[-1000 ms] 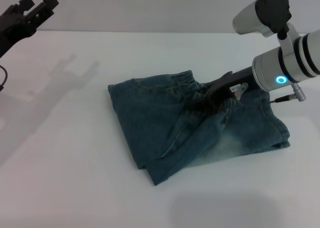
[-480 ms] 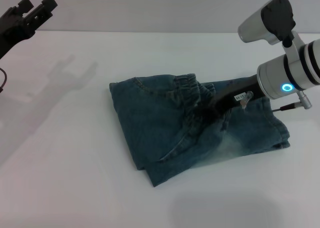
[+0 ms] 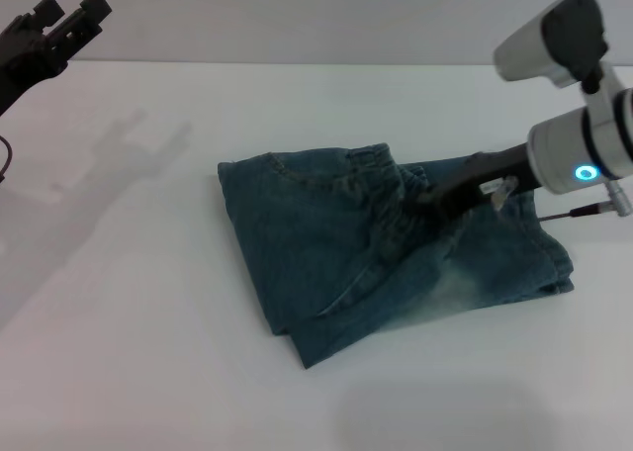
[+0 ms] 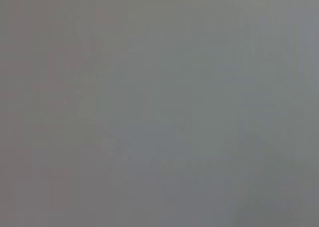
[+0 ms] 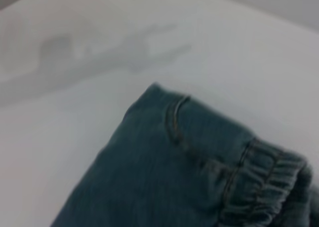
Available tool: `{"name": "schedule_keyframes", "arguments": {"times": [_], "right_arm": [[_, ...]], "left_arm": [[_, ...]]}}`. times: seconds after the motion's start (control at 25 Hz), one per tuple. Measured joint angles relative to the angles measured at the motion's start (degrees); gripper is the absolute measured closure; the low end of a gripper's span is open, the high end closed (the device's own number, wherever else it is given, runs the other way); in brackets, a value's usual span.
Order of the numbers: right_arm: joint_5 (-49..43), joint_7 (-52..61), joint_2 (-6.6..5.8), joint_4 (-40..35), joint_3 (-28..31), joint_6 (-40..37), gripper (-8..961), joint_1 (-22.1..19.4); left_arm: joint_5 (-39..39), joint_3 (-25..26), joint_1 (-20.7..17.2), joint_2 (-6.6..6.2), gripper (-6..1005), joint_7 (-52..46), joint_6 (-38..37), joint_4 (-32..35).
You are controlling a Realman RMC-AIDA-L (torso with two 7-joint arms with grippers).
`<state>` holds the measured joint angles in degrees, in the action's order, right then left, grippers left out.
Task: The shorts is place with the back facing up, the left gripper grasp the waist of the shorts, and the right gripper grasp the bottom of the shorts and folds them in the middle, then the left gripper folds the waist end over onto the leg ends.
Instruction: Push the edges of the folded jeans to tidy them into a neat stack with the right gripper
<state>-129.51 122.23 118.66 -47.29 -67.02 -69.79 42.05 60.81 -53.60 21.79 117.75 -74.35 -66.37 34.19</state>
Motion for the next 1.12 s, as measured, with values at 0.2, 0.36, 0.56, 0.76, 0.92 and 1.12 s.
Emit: {"name": "schedule_keyframes", "arguments": {"times": [0.2,0.36,0.56,0.76,0.92,1.12], "right_arm": [[8.15,-3.79,0.03,-6.95,0.11,4.57,938,-5.99],[17.14,-10.32,0.02,-8.90,0.06,9.51,939,-9.41],[21.89,-14.95,0.08,-11.11,0.03,10.74,941,-11.34],[22.24,-15.75,0.12,-14.05,-0.56,9.28,943,-14.34],[22.23,-16.88,0.23,-16.24,-0.34,7.75,944,-18.97],[22.26,-19.82,0.52,-16.43,1.20,4.71,942,-22.89]], "left_arm": [[0.00,0.52,0.00,-0.07,156,0.01,0.26,0.00],[0.00,0.73,0.03,-0.13,156,0.46,0.38,-0.08],[0.00,1.39,0.25,-0.20,156,0.75,0.55,-0.09],[0.18,2.08,0.38,-0.26,156,0.77,0.63,-0.09],[0.18,2.55,0.07,-0.32,155,0.78,0.65,-0.09],[0.39,3.81,-0.43,-0.37,155,0.79,0.77,-0.09]]}}
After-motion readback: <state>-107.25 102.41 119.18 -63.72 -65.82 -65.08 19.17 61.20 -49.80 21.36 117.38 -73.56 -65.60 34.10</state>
